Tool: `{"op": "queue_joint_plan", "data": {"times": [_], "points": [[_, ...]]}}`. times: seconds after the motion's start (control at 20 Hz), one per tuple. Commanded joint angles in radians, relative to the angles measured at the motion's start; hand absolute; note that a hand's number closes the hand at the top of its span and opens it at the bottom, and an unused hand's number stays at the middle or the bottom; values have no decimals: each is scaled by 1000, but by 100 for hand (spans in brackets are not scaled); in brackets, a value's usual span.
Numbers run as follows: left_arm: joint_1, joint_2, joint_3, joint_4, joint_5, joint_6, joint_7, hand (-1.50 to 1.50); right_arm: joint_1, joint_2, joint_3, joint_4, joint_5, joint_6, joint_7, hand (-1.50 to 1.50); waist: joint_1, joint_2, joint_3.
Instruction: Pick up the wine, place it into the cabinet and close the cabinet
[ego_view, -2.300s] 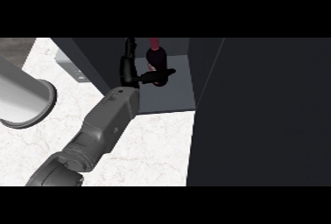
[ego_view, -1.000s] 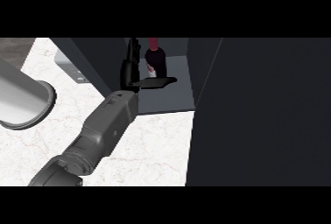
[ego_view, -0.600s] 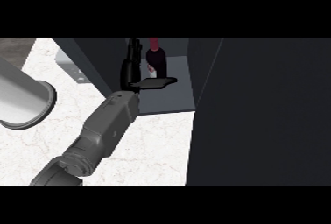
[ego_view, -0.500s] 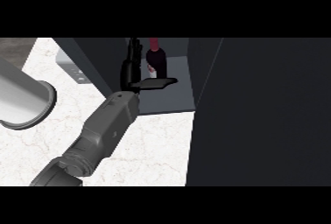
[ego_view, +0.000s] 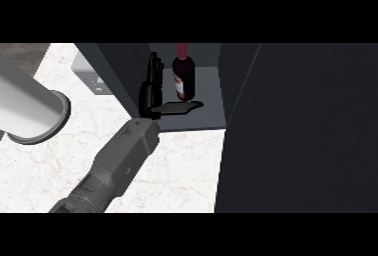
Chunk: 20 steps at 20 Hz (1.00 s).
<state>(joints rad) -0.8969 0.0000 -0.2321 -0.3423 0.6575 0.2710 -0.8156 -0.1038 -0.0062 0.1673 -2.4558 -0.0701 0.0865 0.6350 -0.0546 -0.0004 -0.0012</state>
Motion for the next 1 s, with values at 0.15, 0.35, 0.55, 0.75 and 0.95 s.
{"op": "queue_joint_plan", "data": {"times": [0.15,0.35,0.55,0.75,0.95], "points": [[251,0,-290,-356,125,191,38,-150,74,-11,5,-108,21,-4,27,-150,32,-8,1],[348,0,-402,-581,85,333,62,-150,-16,-33,-64,-103,-16,-24,83,-150,56,-9,1],[451,0,-438,-767,-8,416,124,-150,0,-20,-28,-100,20,-39,96,-150,62,-6,1],[595,70,-483,-979,-48,415,160,-150,85,-31,-64,-62,-16,17,-31,-150,61,-4,2],[655,46,-520,-1072,-108,520,206,-150,98,-22,-55,-135,-26,-5,22,-150,55,-3,2]]}}
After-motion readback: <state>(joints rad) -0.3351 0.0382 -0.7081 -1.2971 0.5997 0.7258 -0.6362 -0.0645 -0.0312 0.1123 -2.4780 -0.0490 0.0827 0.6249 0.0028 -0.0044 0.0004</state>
